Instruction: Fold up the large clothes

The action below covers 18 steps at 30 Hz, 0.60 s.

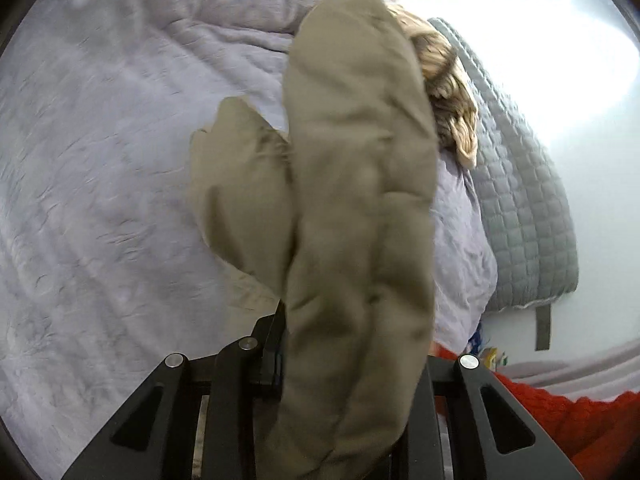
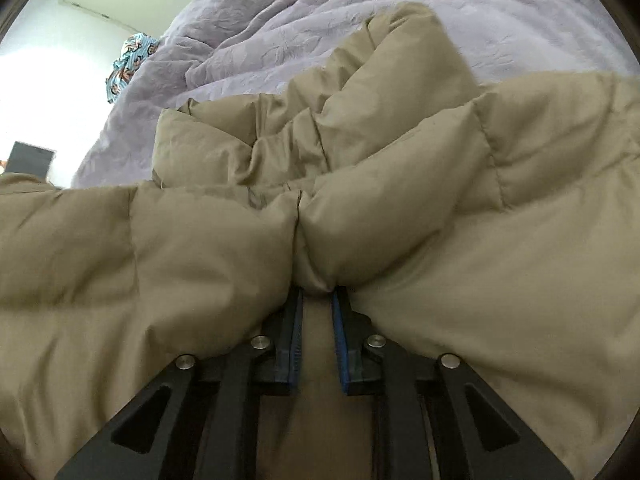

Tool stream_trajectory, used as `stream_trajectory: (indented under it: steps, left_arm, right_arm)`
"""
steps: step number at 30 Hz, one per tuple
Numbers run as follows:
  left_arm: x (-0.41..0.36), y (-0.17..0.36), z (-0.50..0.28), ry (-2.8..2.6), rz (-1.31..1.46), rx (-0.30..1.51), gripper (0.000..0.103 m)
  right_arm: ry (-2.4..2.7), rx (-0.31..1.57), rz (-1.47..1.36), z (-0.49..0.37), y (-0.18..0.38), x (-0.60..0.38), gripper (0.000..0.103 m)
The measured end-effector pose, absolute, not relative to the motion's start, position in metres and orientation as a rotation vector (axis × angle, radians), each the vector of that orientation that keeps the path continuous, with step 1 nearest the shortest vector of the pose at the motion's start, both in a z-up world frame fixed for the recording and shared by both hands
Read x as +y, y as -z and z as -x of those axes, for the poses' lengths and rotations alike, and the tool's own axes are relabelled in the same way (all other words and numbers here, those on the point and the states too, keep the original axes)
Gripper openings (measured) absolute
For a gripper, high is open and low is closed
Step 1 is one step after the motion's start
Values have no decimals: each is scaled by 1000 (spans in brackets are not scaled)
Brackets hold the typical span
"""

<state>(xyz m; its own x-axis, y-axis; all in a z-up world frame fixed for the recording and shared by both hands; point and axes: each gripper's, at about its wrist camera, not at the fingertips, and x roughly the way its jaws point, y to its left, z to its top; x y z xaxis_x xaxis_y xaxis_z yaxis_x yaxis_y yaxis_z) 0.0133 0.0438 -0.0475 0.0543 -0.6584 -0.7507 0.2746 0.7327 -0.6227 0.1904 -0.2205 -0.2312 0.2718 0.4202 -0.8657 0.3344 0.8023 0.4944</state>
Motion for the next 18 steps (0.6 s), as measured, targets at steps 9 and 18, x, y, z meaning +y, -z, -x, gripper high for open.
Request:
stream_trajectory:
  steps: [9,18]
  left_arm:
    - [-49,47,-16,722,289,1414,27]
    - [-132,67,-15,796,213,1520,41]
  right_arm:
    - [-129,1344,-902,-195,254,-255,10]
    - [-3,1215,-977,-107,199,-363,13]
